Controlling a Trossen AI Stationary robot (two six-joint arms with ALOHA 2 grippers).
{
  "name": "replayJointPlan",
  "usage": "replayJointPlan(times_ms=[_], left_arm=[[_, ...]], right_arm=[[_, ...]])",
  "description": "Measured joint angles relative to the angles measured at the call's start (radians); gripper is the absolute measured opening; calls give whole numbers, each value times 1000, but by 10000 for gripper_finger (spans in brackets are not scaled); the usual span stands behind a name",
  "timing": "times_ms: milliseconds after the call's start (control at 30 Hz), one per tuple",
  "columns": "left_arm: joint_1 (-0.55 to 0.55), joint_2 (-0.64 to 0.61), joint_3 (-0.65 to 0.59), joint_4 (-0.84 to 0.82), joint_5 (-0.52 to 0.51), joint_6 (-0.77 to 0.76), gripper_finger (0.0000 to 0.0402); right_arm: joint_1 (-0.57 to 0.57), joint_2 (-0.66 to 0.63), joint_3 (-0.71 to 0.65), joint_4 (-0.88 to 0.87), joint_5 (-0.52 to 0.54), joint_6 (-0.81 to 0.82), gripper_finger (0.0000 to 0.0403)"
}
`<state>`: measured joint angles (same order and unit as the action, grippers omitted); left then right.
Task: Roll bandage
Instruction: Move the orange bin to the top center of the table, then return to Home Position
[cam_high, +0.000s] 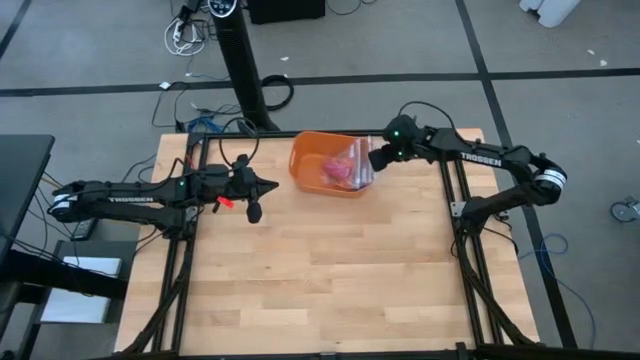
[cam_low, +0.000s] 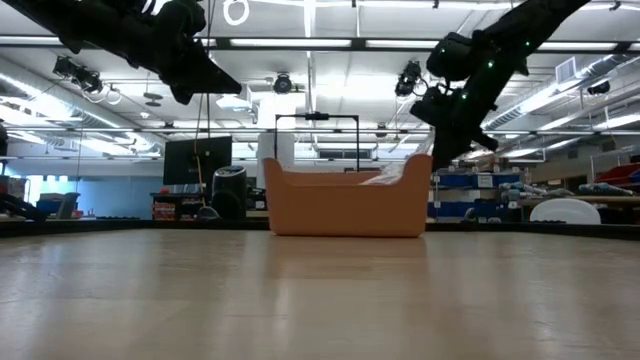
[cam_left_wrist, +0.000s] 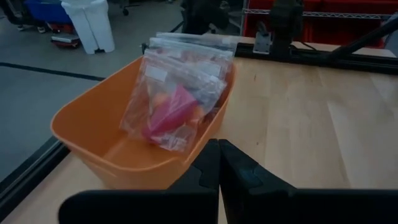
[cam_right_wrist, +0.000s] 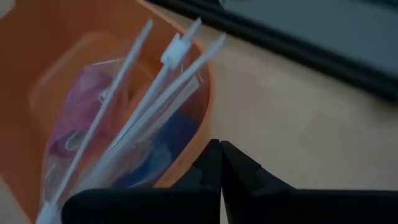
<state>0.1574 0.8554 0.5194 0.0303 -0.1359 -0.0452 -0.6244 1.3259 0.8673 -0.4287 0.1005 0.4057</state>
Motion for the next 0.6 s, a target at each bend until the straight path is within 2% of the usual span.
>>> replayJointPlan(times_ms=[167,300,367,467,533,600], left_arm=[[0,-36,0,3,10,21,7],[0,-78,0,47,109,40,7],[0,-75,0,105,164,40,7],[3,-16,0,221,268,43,6],[7,36,0,270,323,68,6],[7,75,0,321,340,102,6]], right_arm=[[30,-87,0,49,10,-143,0],[99,-211,-12,70,-13,-338,0],[148,-286,-65,123,-76,-429,0],[219,-386,-212,313,-201,-498,0],[260,-431,-328,498,-266,-506,0],[290,-445,-439,693,-315,-496,0]])
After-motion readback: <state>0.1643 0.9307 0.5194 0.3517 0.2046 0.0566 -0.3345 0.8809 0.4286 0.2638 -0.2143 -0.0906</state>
